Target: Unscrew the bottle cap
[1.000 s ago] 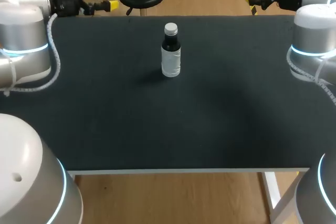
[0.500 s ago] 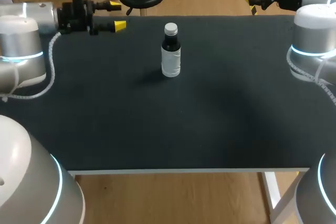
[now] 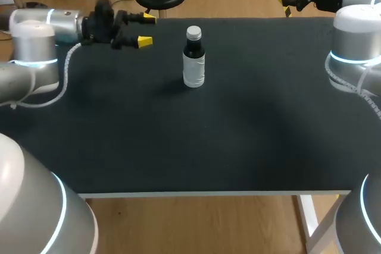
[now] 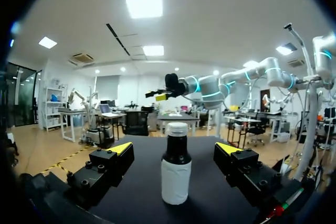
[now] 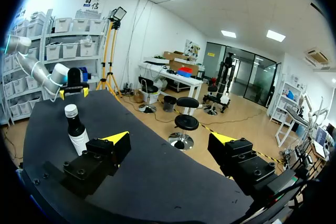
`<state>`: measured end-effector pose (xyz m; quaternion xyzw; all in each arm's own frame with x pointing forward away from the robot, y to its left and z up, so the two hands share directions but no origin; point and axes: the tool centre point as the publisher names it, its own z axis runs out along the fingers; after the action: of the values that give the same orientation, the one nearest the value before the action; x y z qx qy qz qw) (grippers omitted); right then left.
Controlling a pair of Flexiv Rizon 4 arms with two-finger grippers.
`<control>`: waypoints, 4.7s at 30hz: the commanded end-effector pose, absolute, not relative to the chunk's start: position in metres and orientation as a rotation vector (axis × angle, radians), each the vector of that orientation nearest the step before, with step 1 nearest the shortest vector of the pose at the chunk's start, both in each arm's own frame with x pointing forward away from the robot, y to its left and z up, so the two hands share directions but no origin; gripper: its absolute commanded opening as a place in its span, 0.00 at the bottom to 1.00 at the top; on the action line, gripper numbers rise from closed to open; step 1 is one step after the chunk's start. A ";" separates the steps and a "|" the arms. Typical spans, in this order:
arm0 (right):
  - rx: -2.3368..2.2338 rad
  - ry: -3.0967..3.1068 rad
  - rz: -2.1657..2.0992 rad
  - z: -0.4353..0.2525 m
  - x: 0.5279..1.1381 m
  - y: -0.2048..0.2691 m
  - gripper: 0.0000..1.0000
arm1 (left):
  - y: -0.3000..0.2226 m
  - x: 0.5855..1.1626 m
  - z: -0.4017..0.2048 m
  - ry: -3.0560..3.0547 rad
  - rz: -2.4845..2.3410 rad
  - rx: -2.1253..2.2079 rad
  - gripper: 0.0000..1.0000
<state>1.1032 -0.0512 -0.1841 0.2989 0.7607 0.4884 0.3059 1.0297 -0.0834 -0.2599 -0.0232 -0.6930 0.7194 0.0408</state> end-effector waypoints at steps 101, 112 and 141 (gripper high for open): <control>0.792 2.013 1.292 -0.184 1.104 -0.051 1.00 | -0.211 1.022 -0.287 -1.846 1.877 -0.553 0.41; 0.792 2.013 1.292 -0.184 1.104 -0.051 1.00 | -0.208 1.022 -0.284 -1.859 1.891 -0.581 0.00; 0.792 2.013 1.292 -0.184 1.104 -0.051 1.00 | -0.173 1.040 -0.275 -1.939 1.996 -0.501 0.00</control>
<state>1.1032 -0.0512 -0.1841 0.2989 0.7607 0.4884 0.3059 1.0338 -0.1745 -0.2713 -0.1700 -0.6813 0.6960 0.1503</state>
